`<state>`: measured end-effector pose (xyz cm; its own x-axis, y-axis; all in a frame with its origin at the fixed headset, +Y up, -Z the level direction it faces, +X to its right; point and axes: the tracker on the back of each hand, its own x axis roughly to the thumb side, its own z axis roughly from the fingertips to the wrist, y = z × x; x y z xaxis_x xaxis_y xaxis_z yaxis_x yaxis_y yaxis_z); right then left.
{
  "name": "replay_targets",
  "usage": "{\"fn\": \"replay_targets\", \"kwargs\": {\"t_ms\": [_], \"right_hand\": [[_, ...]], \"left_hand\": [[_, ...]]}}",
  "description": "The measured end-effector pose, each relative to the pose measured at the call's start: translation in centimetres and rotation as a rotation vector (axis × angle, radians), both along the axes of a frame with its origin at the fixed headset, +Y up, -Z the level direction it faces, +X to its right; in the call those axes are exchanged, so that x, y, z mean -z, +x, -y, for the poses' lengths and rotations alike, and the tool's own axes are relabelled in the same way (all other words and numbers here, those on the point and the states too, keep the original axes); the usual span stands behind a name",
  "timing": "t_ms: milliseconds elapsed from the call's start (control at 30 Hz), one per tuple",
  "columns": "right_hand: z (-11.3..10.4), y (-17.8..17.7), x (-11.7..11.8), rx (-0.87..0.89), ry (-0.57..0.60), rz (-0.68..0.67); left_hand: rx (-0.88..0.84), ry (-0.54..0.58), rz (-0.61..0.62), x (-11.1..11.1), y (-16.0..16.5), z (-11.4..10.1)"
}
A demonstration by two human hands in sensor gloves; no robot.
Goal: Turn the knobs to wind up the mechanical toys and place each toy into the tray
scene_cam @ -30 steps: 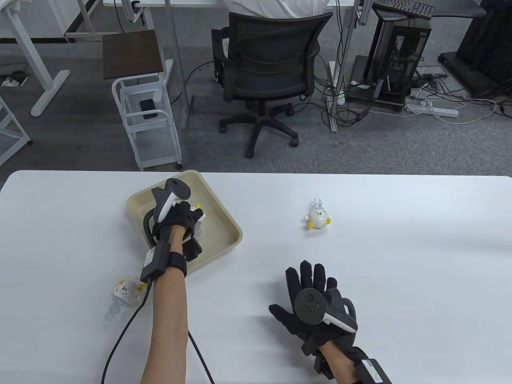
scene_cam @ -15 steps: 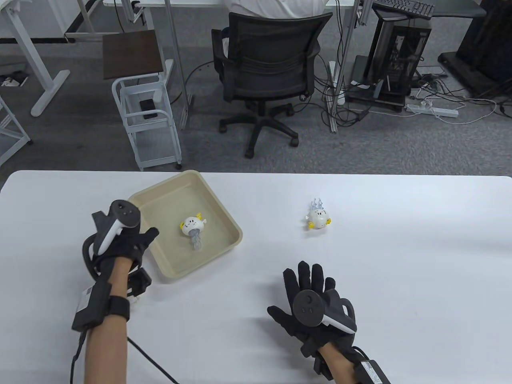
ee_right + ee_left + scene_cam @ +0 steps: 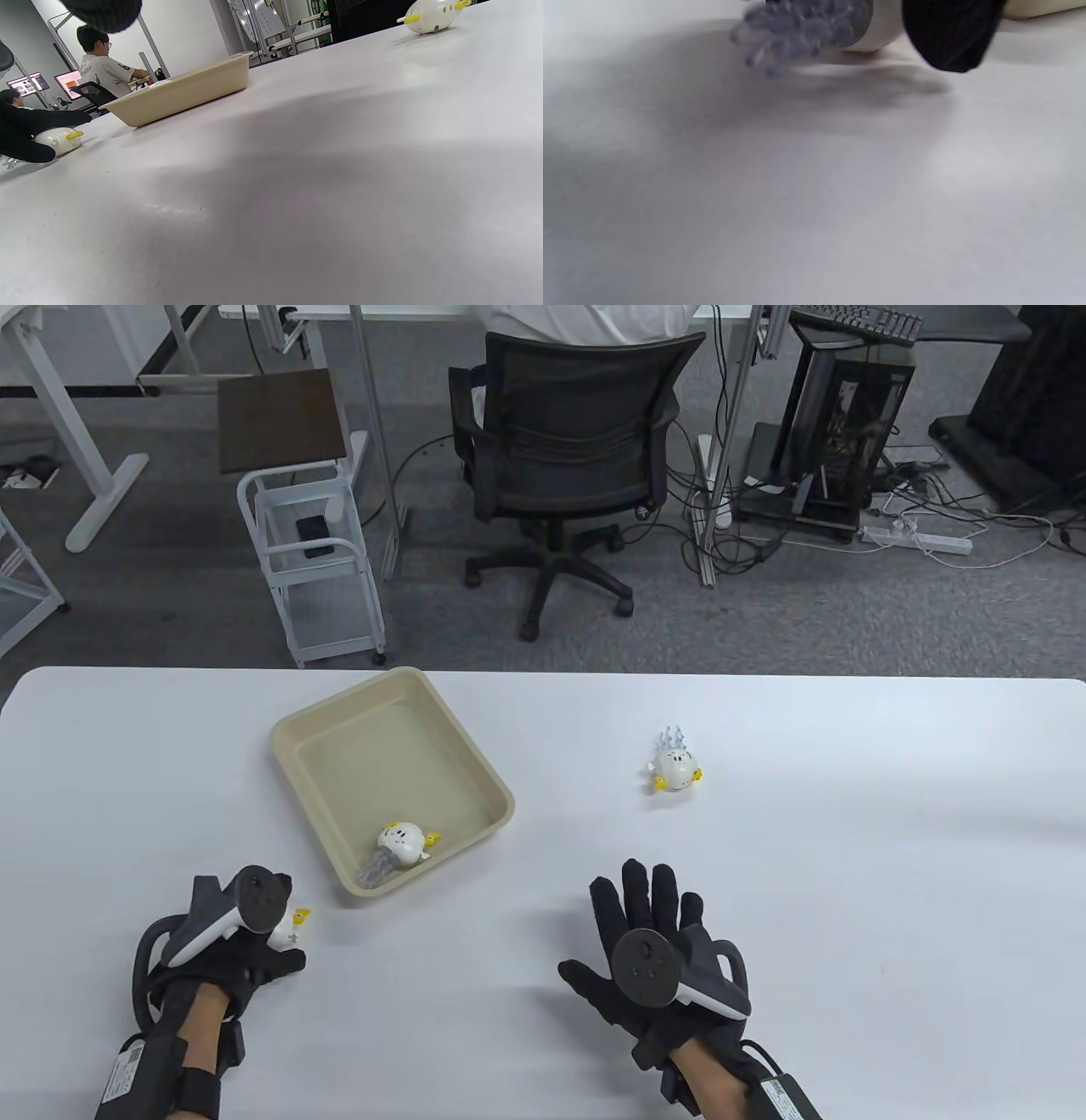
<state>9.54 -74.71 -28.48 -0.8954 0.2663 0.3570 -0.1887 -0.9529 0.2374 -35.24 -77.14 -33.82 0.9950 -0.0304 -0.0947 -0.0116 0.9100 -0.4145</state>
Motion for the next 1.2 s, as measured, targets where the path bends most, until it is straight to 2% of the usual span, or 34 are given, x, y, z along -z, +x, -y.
{"fn": "replay_targets", "kwargs": {"t_ms": [33, 167, 233, 300, 433, 500, 600, 667, 700, 800, 900, 967, 1067, 1133, 1167, 1200], "right_hand": [[0.0, 0.0, 0.0, -0.003, 0.002, -0.001], [0.0, 0.0, 0.0, -0.005, 0.009, -0.002], [0.0, -0.1, 0.0, -0.004, 0.01, -0.003], [0.0, -0.3, -0.1, -0.005, 0.012, -0.009], [-0.3, -0.7, -0.4, 0.096, 0.007, -0.018], [-0.7, -0.7, -0.5, 0.203, -0.005, -0.021], [-1.1, -0.2, -0.5, 0.425, -0.028, 0.039], [-1.1, 0.6, -0.3, 0.632, -0.126, 0.133], [-0.9, 1.1, -0.1, 0.779, -0.213, 0.177], [-0.6, 2.1, 0.5, 0.955, -0.339, 0.234], [-0.5, 3.0, 1.0, 1.013, -0.353, 0.249], [-0.5, 3.7, 1.4, 1.014, -0.336, 0.23], [-0.5, 4.3, 1.8, 1.035, -0.329, 0.166], [-0.5, 4.3, 2.0, 1.059, -0.354, 0.093], [-0.6, 4.2, 2.1, 1.058, -0.357, 0.057], [-0.6, 4.0, 2.1, 1.054, -0.362, 0.03]], "left_hand": [[0.0, 0.077, 0.007, 0.0, 0.0, -0.1], [-0.008, 0.082, -0.011, -0.5, 0.2, -1.1], [-0.072, 0.128, 0.007, -0.8, 1.0, -2.7], [-0.167, 0.169, 0.049, -1.3, 2.7, -4.8], [-0.305, 0.24, 0.206, -2.1, 9.2, -8.4], [-0.348, 0.254, 0.294, -2.4, 13.2, -9.3], [-0.401, 0.258, 0.385, -2.6, 18.9, -9.4], [-0.43, 0.247, 0.421, -2.6, 22.4, -8.9], [-0.441, 0.244, 0.44, -2.7, 24.2, -8.5], [-0.442, 0.295, 0.484, -3.3, 27.6, -8.1], [-0.433, 0.33, 0.479, -3.6, 29.1, -7.6], [-0.468, 0.26, 0.521, -3.6, 28.9, -7.5], [-0.724, 0.193, 0.547, -3.0, 27.2, -7.0], [-0.975, 0.241, 0.43, -2.4, 25.2, -6.3], [-1.055, 0.232, 0.354, -2.2, 24.6, -5.9], [-1.078, 0.193, 0.341, -2.1, 24.3, -5.5]]}}
